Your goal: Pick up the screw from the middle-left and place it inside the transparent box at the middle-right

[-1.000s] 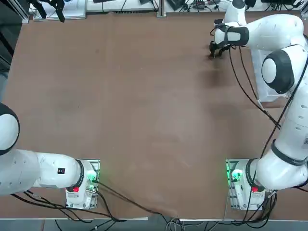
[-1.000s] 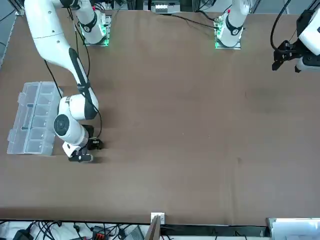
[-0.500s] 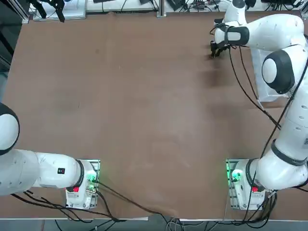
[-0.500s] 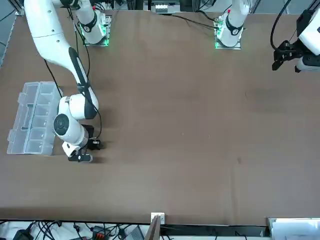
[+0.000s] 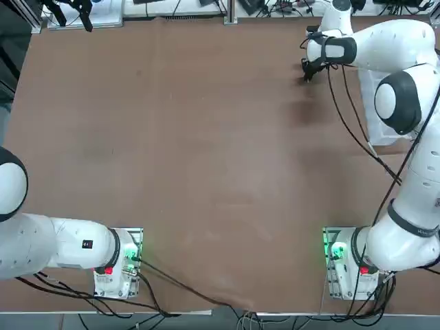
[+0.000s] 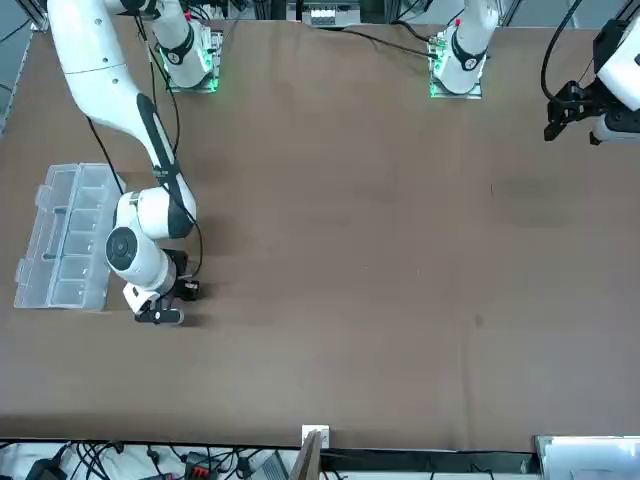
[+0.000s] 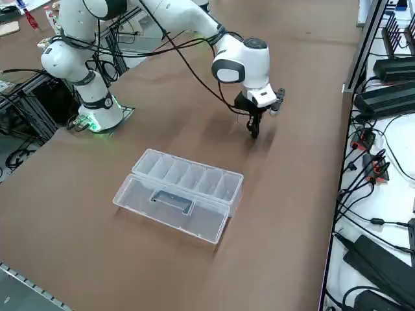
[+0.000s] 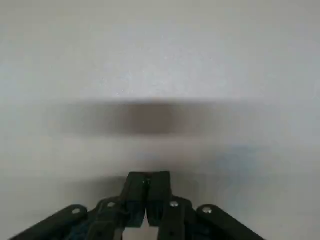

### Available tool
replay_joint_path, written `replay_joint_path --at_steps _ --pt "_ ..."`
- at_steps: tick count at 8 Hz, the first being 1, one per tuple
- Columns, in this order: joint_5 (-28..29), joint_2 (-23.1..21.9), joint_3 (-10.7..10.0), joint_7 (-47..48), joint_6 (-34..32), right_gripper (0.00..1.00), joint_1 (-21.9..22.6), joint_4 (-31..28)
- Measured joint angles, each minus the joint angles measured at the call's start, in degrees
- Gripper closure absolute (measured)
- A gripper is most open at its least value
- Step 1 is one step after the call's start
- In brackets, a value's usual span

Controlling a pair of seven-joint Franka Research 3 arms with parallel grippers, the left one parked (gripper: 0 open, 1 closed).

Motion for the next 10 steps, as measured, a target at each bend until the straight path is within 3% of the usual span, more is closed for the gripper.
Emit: replay_joint_path --at_steps 4,7,10 --pt "-0.01 -4.56 -1.07 -0.93 -2.69 0.95 -0.81 0.33" --pt "-0.03 -10.78 -1.77 -14.23 -11.64 0.95 -8.33 0.39" --pt "-0.02 -13.11 -1.85 -29.25 -16.45 0.95 -16.75 0.38"
